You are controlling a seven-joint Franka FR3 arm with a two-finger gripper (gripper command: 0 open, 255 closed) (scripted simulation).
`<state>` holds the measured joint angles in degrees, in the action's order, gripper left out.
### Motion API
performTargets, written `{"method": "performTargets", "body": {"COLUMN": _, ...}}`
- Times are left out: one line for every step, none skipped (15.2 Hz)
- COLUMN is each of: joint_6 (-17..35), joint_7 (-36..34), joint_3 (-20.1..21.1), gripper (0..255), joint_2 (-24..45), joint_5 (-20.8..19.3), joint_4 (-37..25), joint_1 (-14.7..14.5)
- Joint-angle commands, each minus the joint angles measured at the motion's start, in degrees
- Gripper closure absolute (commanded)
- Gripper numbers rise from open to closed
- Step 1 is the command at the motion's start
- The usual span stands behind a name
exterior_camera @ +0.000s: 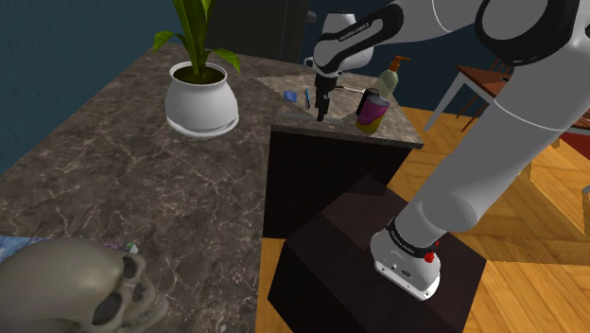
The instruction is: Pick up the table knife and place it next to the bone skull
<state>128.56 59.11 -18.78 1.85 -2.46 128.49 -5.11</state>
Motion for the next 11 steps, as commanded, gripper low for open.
{"method": "performTargets", "body": {"joint_6": 0.62, "joint_7": 0.01, "joint_3": 0.01, "gripper": 0, "joint_2": 0.17, "joint_5": 0.05, "joint_4": 0.41, "joint_1": 0.0}}
{"method": "performTargets", "body": {"joint_6": 0.62, "joint_7": 0.01, "joint_3": 0.01, "gripper": 0, "joint_2": 0.18, "joint_5": 0.06, "joint_4": 0.41, "joint_1": 0.0}}
{"method": "performTargets", "body": {"joint_6": 0.62, "joint_7": 0.01, "joint_3": 0.01, "gripper": 0, "joint_2": 0.18, "joint_5": 0.06, "joint_4": 0.41, "joint_1": 0.0}}
{"method": "performTargets", "body": {"joint_6": 0.62, "joint_7": 0.01, "joint_3": 0.01, "gripper": 0, "joint_2": 0.18, "joint_5": 0.06, "joint_4": 0.41, "joint_1": 0.0}}
{"method": "performTargets", "body": {"joint_6": 0.62, "joint_7": 0.01, "joint_3": 0.01, "gripper": 0, "joint_2": 0.18, "joint_5": 0.06, "joint_4": 0.41, "joint_1": 0.0}}
{"method": "performTargets", "body": {"joint_6": 0.62, "joint_7": 0.01, "joint_3": 0.01, "gripper": 0, "joint_2": 0.18, "joint_5": 0.06, "joint_4": 0.41, "joint_1": 0.0}}
{"method": "performTargets", "body": {"joint_6": 0.61, "joint_7": 0.01, "joint_3": 0.01, "gripper": 0, "joint_2": 0.17, "joint_5": 0.05, "joint_4": 0.41, "joint_1": 0.0}}
{"method": "performTargets", "body": {"joint_6": 0.61, "joint_7": 0.01, "joint_3": 0.01, "gripper": 255, "joint_2": 0.17, "joint_5": 0.05, "joint_4": 0.41, "joint_1": 0.0}}
{"method": "performTargets", "body": {"joint_6": 0.61, "joint_7": 0.01, "joint_3": 0.01, "gripper": 255, "joint_2": 0.17, "joint_5": 0.05, "joint_4": 0.41, "joint_1": 0.0}}
{"method": "performTargets", "body": {"joint_6": 0.61, "joint_7": 0.01, "joint_3": 0.01, "gripper": 255, "joint_2": 0.17, "joint_5": 0.05, "joint_4": 0.41, "joint_1": 0.0}}
{"method": "performTargets", "body": {"joint_6": 0.61, "joint_7": 0.01, "joint_3": 0.01, "gripper": 255, "joint_2": 0.17, "joint_5": 0.05, "joint_4": 0.41, "joint_1": 0.0}}
